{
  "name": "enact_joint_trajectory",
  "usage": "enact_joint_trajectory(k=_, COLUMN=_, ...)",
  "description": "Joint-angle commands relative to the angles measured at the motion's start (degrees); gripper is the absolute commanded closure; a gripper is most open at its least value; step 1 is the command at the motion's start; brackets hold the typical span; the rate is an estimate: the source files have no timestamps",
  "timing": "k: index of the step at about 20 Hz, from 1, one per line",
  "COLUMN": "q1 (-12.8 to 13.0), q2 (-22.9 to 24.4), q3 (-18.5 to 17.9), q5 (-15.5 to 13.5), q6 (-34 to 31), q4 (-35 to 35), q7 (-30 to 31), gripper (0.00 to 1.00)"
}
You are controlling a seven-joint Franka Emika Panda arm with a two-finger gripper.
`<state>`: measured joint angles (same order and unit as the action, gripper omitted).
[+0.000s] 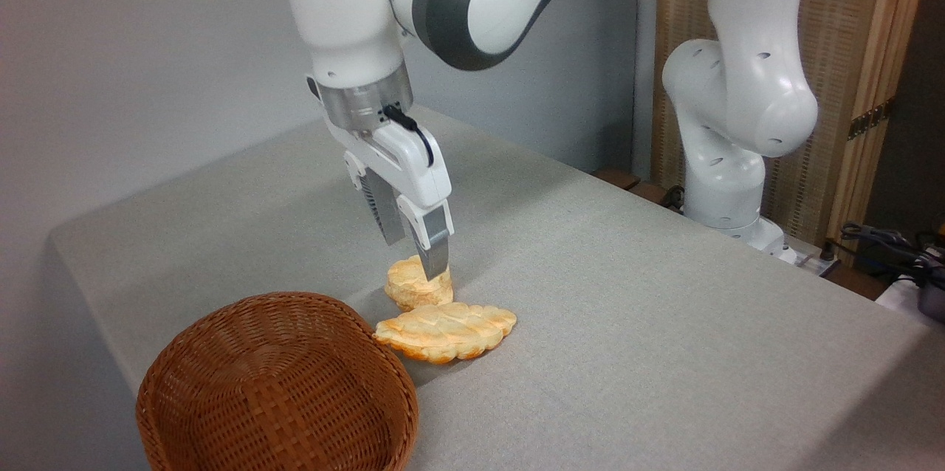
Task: Put bread into the basket
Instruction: 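Lower the open gripper down onto the small round bread roll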
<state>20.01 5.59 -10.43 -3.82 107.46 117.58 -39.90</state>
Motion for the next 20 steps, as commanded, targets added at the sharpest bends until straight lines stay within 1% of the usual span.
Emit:
enact_joint_trajectory(k=1, q1=1.9, q2=0.9, q3=-0.6, q5=-0.1, q6=3.2, q4=3.3, q7=-1.4, gripper=0.0)
enact_joint_trajectory(k=2, q1=2.7, q2=0.3, q3=-0.6, q5=-0.1, q6=3.6, q4=3.4, q7=-1.4, gripper=0.0)
enact_joint_trajectory(k=4, q1=3.2, q2=-0.7, q3=-0.6, q5=-0.1, q6=4.4, q4=3.4, q7=-1.5, gripper=0.0)
enact_joint_trajectory(k=6, q1=4.2, q2=-2.0, q3=-0.6, q5=-0.1, q6=5.0, q4=3.5, q7=-1.5, gripper=0.0)
enact_joint_trajectory(k=14, q1=4.1, q2=-4.5, q3=-0.7, q5=0.7, q6=6.0, q4=3.5, q7=-1.8, gripper=0.0)
enact_joint_trajectory(k=15, q1=4.1, q2=-4.6, q3=-0.7, q5=0.7, q6=6.0, q4=3.5, q7=-2.0, gripper=0.06)
enact_joint_trajectory(k=16, q1=4.0, q2=-4.6, q3=-0.7, q5=0.7, q6=6.2, q4=3.5, q7=-2.5, gripper=0.25)
enact_joint_trajectory(k=17, q1=4.0, q2=-4.6, q3=-0.7, q5=0.9, q6=6.2, q4=3.4, q7=-3.1, gripper=0.48)
enact_joint_trajectory(k=18, q1=4.0, q2=-4.7, q3=-0.7, q5=0.9, q6=6.1, q4=3.4, q7=-3.2, gripper=0.63)
enact_joint_trajectory(k=19, q1=4.0, q2=-4.7, q3=-0.7, q5=0.9, q6=6.0, q4=3.4, q7=-3.2, gripper=0.71)
enact_joint_trajectory(k=20, q1=4.0, q2=-4.7, q3=-0.7, q5=0.9, q6=5.9, q4=3.4, q7=-3.2, gripper=0.73)
